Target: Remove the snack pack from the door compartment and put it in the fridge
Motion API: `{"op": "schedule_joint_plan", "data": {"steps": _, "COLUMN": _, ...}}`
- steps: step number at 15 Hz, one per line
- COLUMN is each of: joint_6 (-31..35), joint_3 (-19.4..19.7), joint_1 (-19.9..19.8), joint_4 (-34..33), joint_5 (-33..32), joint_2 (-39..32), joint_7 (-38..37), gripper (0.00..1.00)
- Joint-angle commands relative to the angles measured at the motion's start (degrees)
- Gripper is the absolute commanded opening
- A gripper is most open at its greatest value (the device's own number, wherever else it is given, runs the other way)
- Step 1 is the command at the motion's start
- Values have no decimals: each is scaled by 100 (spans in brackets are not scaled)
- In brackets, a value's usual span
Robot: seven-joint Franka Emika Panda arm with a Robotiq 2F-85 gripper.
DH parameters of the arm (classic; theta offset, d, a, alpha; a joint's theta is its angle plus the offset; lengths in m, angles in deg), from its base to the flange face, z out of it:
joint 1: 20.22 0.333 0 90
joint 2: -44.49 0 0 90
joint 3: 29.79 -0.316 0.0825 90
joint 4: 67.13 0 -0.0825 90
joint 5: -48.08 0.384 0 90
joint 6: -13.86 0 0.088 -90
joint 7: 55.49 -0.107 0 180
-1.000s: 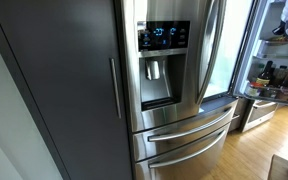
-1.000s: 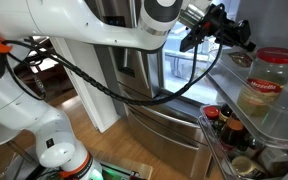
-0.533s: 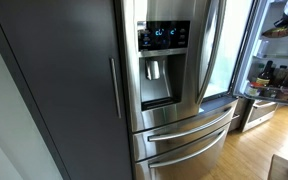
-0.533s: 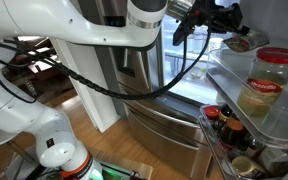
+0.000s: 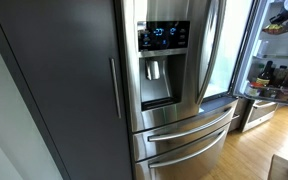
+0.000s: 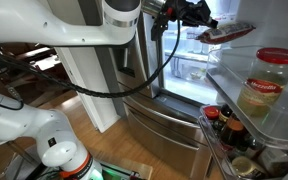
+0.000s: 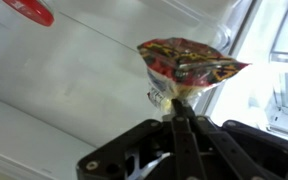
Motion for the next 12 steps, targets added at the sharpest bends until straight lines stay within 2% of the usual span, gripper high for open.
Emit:
{"op": "schedule_joint_plan", "data": {"steps": 1, "joint_6": 67, "joint_3": -91, "joint_1": 288, "joint_4": 504, "joint_5": 344, "joint_2": 597, "joint_7": 157, "gripper": 0}}
{"op": "schedule_joint_plan", "data": {"steps": 6, "joint_6": 149, "joint_3": -331, "joint_1": 630, "joint_4": 826, "joint_5": 940, "joint_2": 892, "joint_7": 363, "gripper": 0}}
{"op": "schedule_joint_plan", "data": {"steps": 9, "joint_6": 116, "joint_3": -416, "joint_1": 771, "joint_4": 858, "joint_5": 1393, "joint_2": 734, "joint_7": 436, "gripper": 0}}
{"op": "schedule_joint_plan", "data": {"steps": 10, "joint_6": 87, "joint_3": -559, "joint_1": 536, "joint_4": 749, "joint_5": 1217, "joint_2": 716, "joint_7": 364, "gripper": 0}}
{"op": "schedule_joint_plan", "data": {"steps": 12, "joint_6": 81, "joint_3": -615, "joint_1": 524, "joint_4": 768, "joint_5": 1248, "joint_2": 682, "joint_7": 363, "gripper": 1}}
